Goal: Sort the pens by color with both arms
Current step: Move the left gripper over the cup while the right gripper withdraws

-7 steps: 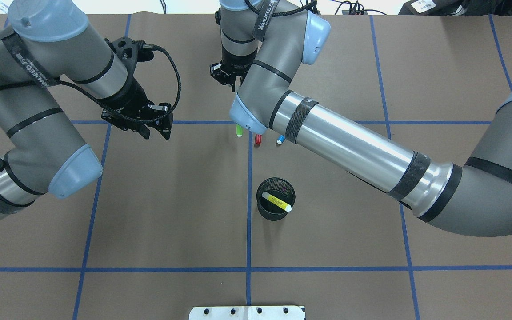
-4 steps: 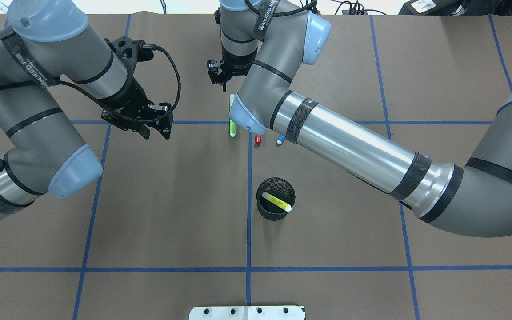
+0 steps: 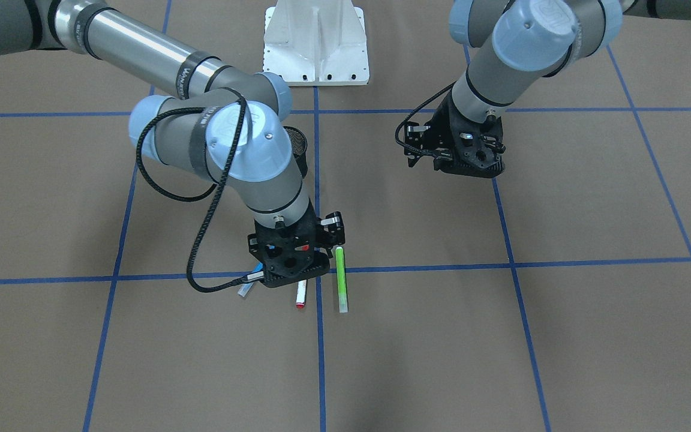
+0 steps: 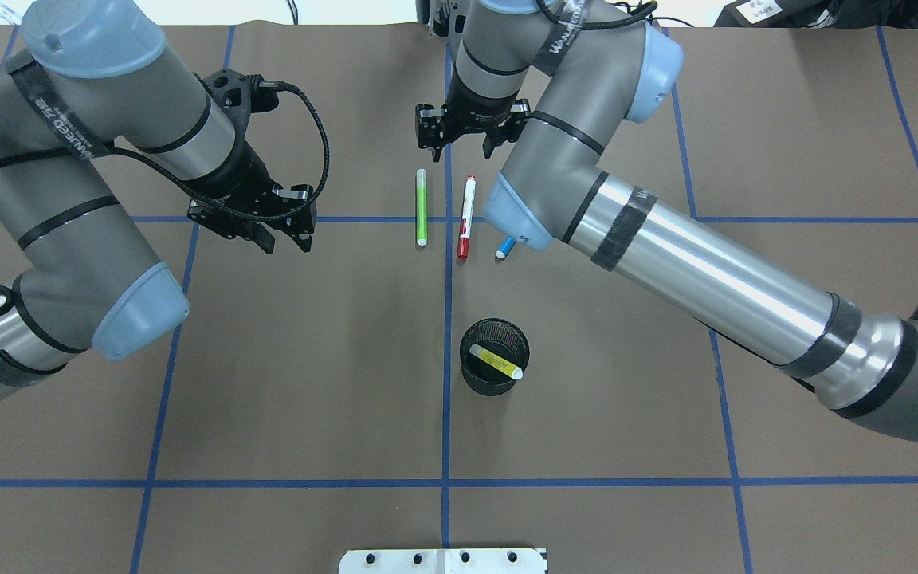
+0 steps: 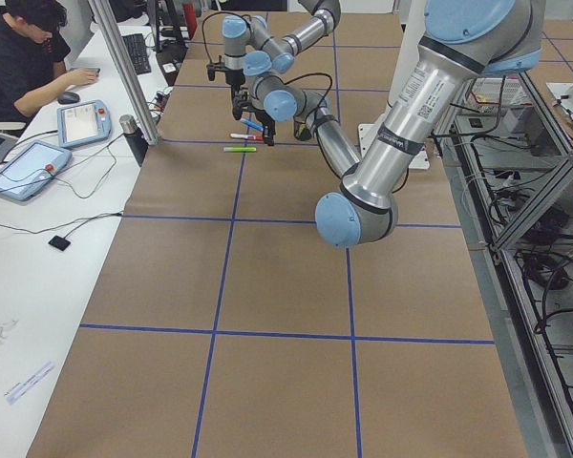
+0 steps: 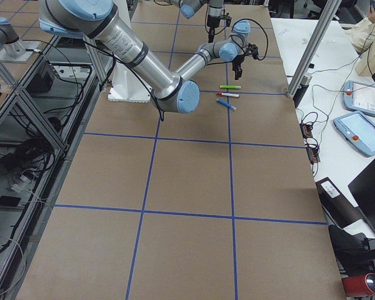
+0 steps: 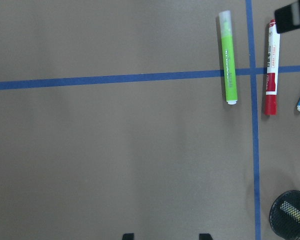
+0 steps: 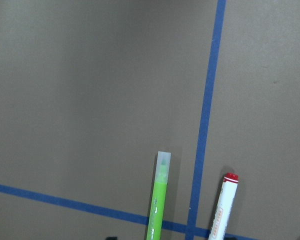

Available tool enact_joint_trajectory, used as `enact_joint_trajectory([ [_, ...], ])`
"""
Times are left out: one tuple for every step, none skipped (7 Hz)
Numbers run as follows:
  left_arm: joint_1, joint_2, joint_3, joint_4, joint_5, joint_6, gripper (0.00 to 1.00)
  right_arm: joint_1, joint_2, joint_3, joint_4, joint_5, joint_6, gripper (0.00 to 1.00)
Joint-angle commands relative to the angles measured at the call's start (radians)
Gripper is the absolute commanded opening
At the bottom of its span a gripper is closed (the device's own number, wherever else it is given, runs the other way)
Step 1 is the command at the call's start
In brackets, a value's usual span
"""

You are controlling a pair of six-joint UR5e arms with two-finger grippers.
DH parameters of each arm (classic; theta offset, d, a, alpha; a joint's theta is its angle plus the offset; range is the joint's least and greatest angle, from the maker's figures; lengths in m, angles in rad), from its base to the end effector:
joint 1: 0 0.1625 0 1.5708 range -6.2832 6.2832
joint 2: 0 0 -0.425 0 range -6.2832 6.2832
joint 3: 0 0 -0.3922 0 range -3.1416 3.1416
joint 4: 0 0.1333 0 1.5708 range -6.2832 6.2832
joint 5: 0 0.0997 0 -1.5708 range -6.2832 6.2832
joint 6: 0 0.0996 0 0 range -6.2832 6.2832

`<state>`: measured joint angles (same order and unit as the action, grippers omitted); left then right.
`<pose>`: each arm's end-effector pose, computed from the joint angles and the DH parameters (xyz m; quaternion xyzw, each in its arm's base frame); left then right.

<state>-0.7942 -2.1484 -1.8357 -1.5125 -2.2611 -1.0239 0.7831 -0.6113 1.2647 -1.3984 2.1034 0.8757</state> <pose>0.3832 -0.4897 0.2098 -0.0215 0.4760 0.0211 0.8789 -0.5016 -0.6160 0.1529 0.0826 -0.4485 -0.0666 0.8875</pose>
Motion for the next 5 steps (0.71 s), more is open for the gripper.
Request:
enact_joint_trajectory([
  [0.039,-0.037,0.003,0.000,-0.001,-0.128,0.53,0.069,-0.118,0.163,-0.120,0.032,-0.168,0.77],
  [0.062,-0.063,0.007,0.000,0.000,-0.199,0.53,0.105,-0.187,0.230,-0.149,0.062,-0.241,0.77],
  [0.087,-0.088,0.009,0.002,0.000,-0.276,0.53,0.129,-0.267,0.290,-0.149,0.067,-0.297,0.77],
  [0.116,-0.117,0.012,0.009,0.000,-0.356,0.53,0.154,-0.313,0.309,-0.149,0.069,-0.357,0.77],
  [0.136,-0.158,0.013,0.061,0.008,-0.405,0.53,0.177,-0.356,0.323,-0.149,0.073,-0.410,0.80],
])
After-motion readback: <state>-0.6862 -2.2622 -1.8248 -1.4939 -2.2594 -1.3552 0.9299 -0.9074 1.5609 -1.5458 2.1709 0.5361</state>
